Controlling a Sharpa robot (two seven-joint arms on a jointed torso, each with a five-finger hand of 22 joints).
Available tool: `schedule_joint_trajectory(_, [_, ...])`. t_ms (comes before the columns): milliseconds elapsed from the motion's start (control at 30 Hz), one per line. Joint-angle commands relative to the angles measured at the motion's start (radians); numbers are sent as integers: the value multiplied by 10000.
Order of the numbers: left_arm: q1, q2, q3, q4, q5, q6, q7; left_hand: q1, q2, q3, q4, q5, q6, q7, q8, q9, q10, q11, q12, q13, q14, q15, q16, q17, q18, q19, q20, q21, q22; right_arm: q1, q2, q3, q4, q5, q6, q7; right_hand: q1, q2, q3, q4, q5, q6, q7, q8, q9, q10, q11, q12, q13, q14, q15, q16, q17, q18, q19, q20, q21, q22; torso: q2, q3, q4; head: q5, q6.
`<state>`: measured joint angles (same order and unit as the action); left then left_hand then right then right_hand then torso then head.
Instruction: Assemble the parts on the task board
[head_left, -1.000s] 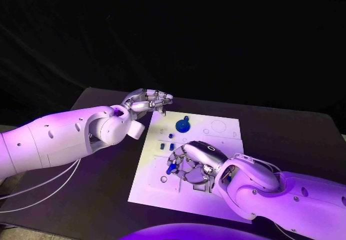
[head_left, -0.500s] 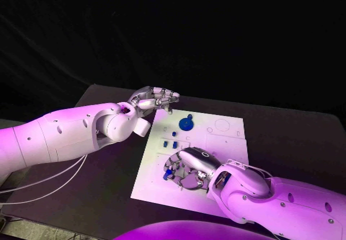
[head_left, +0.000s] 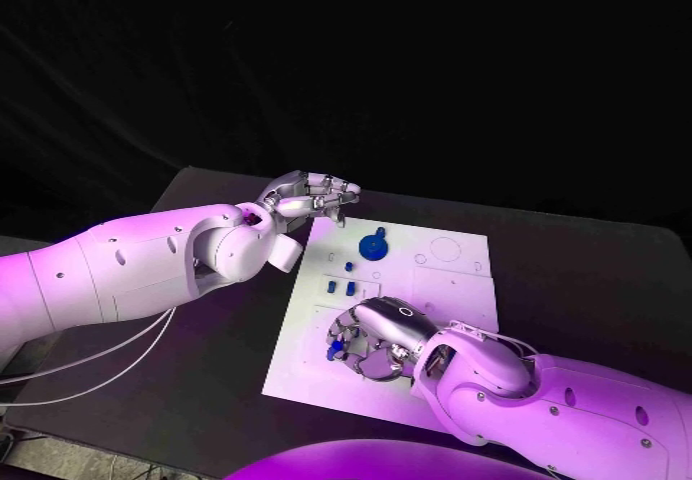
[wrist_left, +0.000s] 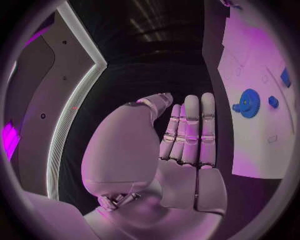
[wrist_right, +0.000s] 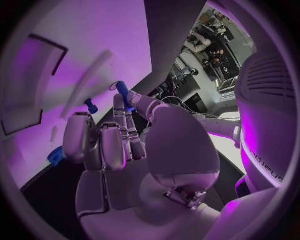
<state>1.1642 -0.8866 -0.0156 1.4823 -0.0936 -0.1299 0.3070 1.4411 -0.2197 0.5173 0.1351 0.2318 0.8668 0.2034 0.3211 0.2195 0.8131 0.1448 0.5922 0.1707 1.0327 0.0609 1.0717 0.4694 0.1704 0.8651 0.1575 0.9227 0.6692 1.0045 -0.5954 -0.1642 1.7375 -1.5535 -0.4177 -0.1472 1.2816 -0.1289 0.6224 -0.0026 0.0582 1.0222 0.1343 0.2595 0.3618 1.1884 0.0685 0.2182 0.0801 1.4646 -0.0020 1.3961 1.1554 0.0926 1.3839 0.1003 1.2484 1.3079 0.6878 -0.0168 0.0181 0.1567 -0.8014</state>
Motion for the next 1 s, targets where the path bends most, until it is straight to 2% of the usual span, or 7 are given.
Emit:
schedule_joint_trajectory(33, [6,10,5,24,48,157,62,32,72,-16,-24,18,-65,6,-2,14,-61,-17,31,-14,-5,54,-40,-10,133,-4,34,-40,-11,-26,38,-6,-38,-399,258,-72,21,115,38,7,61,42,9,229,332,-70,24,-65,-9,299,-49,34,-9,-110,-17,-25,-47,272,-2,1,-2,-3,-14])
schedule_joint_trajectory(233, [6,-6,4,33,48,156,60,24,74,-23,-21,17,-64,4,7,17,-68,-17,41,-14,-8,55,-38,-9,133,-4,36,-43,-12,-38,70,-8,-79,-634,294,-226,9,109,50,1,79,18,14,235,343,-85,29,-80,-12,296,-43,30,-21,-109,-21,-22,-57,270,-5,2,-4,-21,-22])
schedule_joint_trajectory(633, [6,-33,4,35,48,168,44,14,77,-29,-16,16,-65,4,11,19,-74,-16,47,-15,-9,56,-36,-8,133,-4,37,-46,-14,-69,63,-7,-60,-929,-8,-482,23,110,65,-16,87,12,14,242,350,-88,27,-85,-12,297,-44,34,-12,-112,-13,-22,-44,281,-6,7,-4,-31,-23])
schedule_joint_trajectory(1000, [6,-60,4,35,48,177,31,14,77,-29,-16,16,-65,4,11,19,-74,-16,47,-15,-9,56,-36,-8,133,-4,37,-46,-14,-76,-35,-5,-40,-972,1,-498,27,100,71,-31,90,9,17,252,359,-85,28,-87,-11,298,-43,37,-8,-117,0,-21,-22,300,0,4,-8,-20,-28])
